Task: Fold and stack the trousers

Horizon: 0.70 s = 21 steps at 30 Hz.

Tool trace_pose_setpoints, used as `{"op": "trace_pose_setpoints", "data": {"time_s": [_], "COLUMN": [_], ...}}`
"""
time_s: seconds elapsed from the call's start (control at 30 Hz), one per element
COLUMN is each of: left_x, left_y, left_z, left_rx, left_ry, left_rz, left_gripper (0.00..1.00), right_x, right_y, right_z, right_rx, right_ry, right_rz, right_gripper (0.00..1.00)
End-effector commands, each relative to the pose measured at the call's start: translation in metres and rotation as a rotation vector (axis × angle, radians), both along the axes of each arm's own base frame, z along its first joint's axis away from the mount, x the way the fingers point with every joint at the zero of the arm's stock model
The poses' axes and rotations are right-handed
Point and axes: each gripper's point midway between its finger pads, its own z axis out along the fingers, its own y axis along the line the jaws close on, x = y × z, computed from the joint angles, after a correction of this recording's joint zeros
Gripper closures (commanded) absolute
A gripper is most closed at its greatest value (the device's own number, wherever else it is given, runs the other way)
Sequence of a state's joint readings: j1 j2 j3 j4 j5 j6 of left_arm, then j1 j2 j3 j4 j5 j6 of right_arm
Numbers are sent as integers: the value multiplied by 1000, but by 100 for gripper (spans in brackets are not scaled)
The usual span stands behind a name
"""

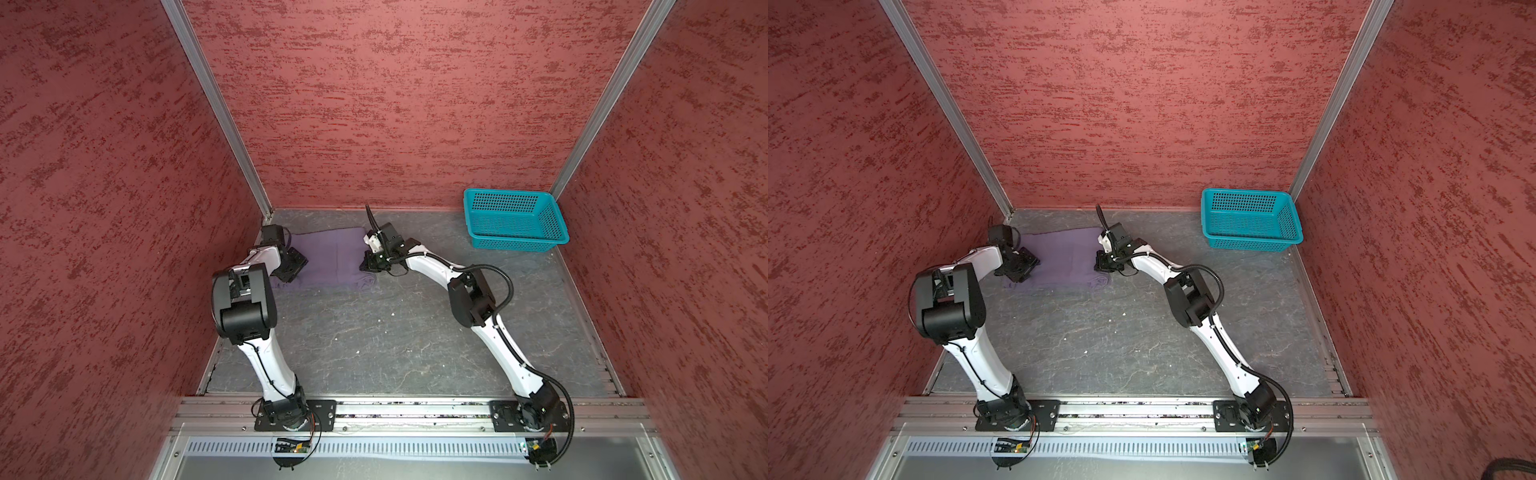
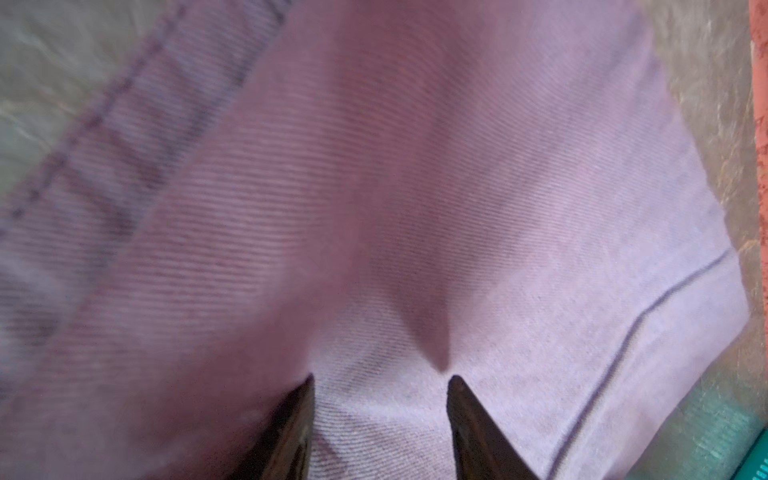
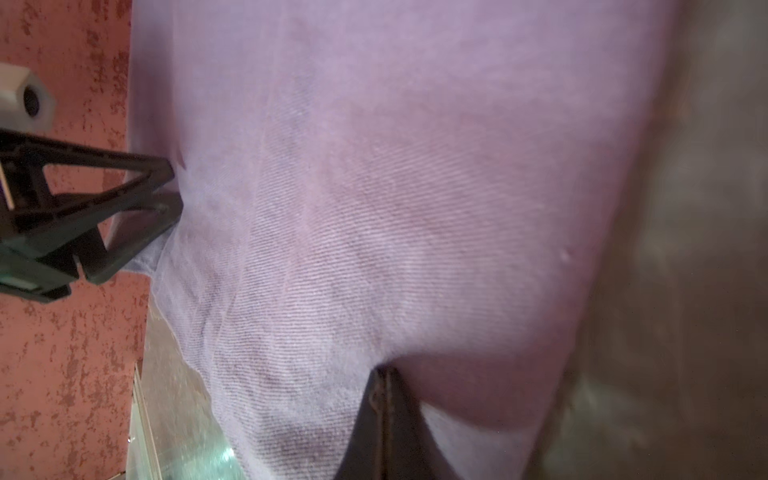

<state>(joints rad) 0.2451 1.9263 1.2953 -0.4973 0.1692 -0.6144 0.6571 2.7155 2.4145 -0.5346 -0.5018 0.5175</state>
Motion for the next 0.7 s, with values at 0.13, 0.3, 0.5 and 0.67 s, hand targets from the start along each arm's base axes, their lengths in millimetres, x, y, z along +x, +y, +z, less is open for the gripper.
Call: {"op": "trace_pose_setpoints", "data": {"time_s": [0.13,0.3,0.5,0.67], "left_x": [0,-3,-5,-1], "left_y": [-8,-63,-133,-161], "left_z": [39,79,68,32], "left_rx": [124,250,190,146], "left_ry": [-52,-111,-109,-27], "left_rz": [-30,-164,-299,-341], "left_gripper": [43,42,36,34], "right_x": [20,20,-5,-37], "right_y": [-20,-55,-124,-186], "right_z": [63,133,174,164], "right_rx": [-7,-52,-36,-85], "right_ry": [-104,-301,-424,-417], "right_rz": [-30,-93,-261,-369], "right_gripper": [100,100,93,85]}}
